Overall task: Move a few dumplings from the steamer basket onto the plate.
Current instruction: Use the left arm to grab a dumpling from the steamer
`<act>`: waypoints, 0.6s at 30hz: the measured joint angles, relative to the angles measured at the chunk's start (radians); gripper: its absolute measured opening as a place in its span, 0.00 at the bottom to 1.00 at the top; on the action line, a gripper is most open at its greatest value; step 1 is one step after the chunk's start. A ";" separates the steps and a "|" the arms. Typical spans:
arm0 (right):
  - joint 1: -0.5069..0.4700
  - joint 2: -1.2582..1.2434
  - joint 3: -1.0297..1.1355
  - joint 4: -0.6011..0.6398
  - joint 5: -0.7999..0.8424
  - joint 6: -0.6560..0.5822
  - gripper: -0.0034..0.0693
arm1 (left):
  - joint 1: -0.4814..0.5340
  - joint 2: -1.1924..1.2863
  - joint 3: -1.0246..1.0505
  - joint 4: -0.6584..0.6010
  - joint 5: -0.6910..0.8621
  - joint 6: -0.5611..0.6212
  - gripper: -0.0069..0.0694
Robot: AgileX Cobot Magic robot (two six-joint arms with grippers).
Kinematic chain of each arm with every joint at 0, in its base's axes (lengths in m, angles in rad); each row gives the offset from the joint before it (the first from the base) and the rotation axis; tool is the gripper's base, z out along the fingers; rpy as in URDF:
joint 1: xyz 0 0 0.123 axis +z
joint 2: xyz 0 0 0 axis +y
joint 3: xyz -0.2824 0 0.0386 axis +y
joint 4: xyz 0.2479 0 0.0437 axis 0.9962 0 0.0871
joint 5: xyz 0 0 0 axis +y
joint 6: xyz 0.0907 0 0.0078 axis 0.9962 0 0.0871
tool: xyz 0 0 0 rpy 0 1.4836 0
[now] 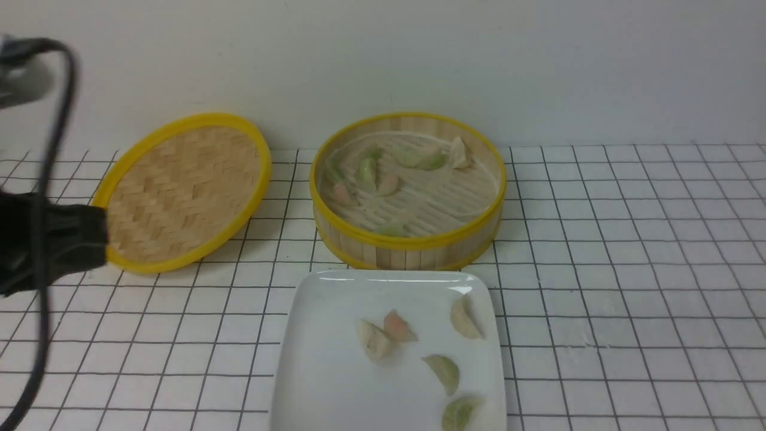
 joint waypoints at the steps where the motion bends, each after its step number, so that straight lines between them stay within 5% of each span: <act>1: 0.000 0.088 -0.079 -0.036 0.109 -0.020 0.03 | 0.000 0.079 -0.044 -0.019 0.030 0.036 0.08; 8: 0.000 0.514 -0.439 -0.215 0.596 -0.106 0.03 | -0.122 0.496 -0.332 0.062 0.137 0.048 0.08; 18: 0.000 0.615 -0.505 -0.240 0.640 -0.111 0.03 | -0.291 0.833 -0.786 0.219 0.209 -0.053 0.08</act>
